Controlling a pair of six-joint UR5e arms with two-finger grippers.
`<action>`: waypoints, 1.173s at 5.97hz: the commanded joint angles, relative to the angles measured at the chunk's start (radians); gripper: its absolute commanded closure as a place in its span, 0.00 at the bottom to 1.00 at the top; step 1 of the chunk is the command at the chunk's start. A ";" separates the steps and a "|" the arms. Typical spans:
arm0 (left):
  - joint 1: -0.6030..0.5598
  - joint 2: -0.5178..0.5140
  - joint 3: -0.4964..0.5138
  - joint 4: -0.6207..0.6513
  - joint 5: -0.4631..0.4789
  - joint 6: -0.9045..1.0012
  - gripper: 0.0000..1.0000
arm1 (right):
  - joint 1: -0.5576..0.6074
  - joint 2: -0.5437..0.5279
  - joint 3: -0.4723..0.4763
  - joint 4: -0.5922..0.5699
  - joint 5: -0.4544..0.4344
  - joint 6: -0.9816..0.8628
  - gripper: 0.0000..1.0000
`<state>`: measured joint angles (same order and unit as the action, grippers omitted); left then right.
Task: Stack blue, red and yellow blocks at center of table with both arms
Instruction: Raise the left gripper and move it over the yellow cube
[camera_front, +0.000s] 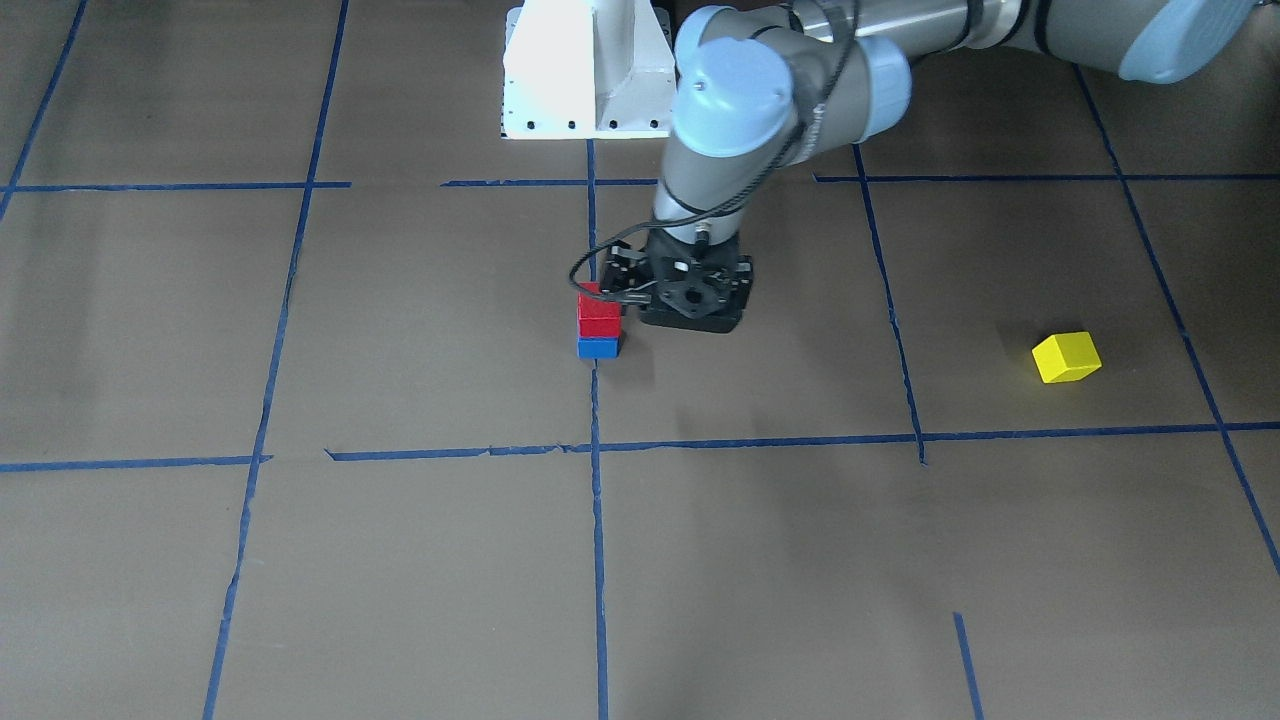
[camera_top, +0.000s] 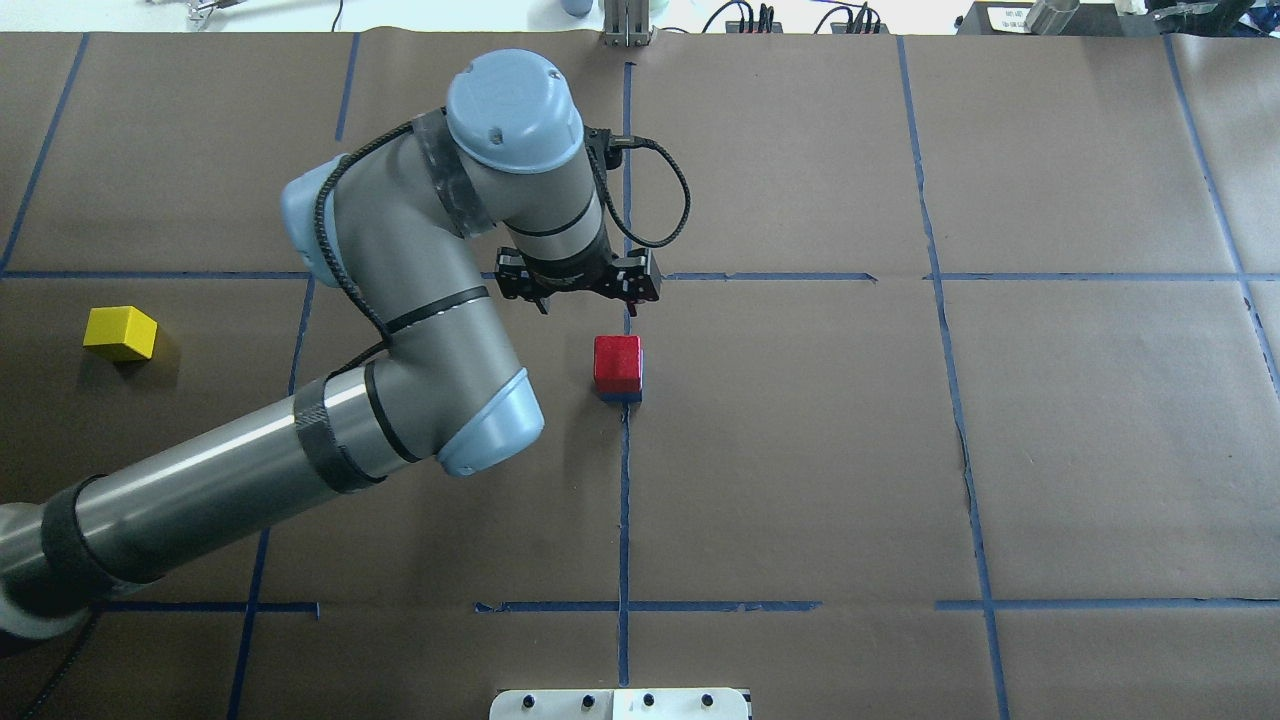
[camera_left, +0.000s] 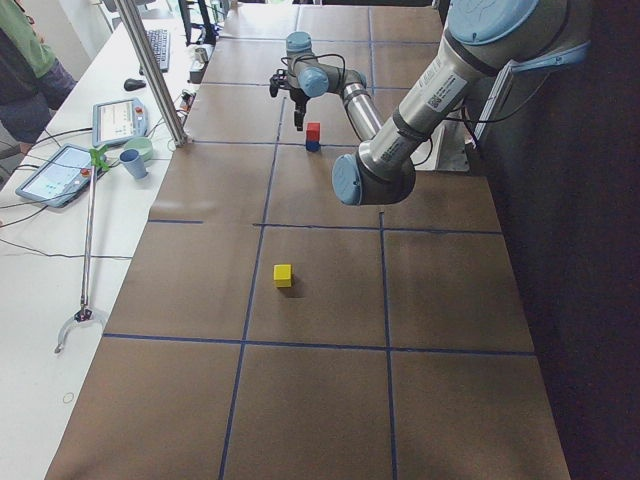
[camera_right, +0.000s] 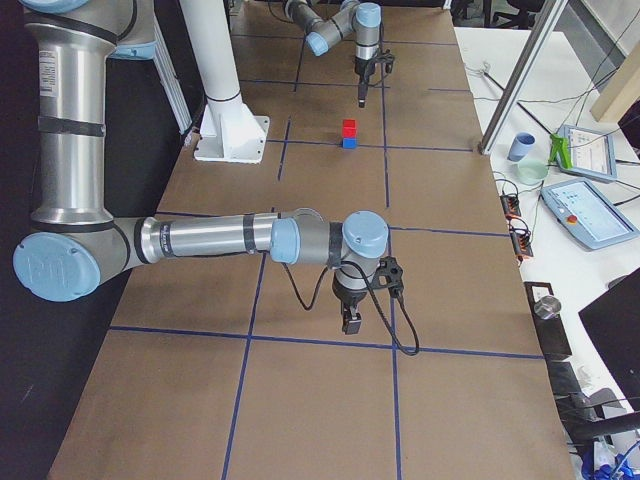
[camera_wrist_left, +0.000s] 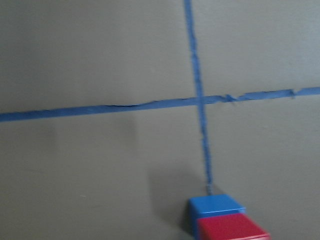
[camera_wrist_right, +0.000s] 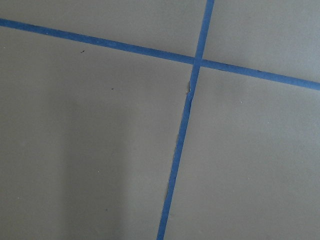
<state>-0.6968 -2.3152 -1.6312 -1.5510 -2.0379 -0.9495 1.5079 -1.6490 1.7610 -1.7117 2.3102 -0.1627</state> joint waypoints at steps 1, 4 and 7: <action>-0.122 0.152 -0.049 0.000 -0.028 0.174 0.00 | 0.000 0.000 -0.001 0.001 0.000 0.000 0.00; -0.374 0.487 -0.041 -0.140 -0.080 0.304 0.00 | 0.000 -0.002 0.002 0.003 0.002 0.000 0.00; -0.414 0.726 0.041 -0.512 -0.134 0.261 0.00 | 0.000 -0.002 0.002 0.003 0.002 0.000 0.00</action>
<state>-1.1077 -1.6412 -1.6302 -1.9307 -2.1665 -0.6463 1.5079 -1.6506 1.7625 -1.7089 2.3117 -0.1626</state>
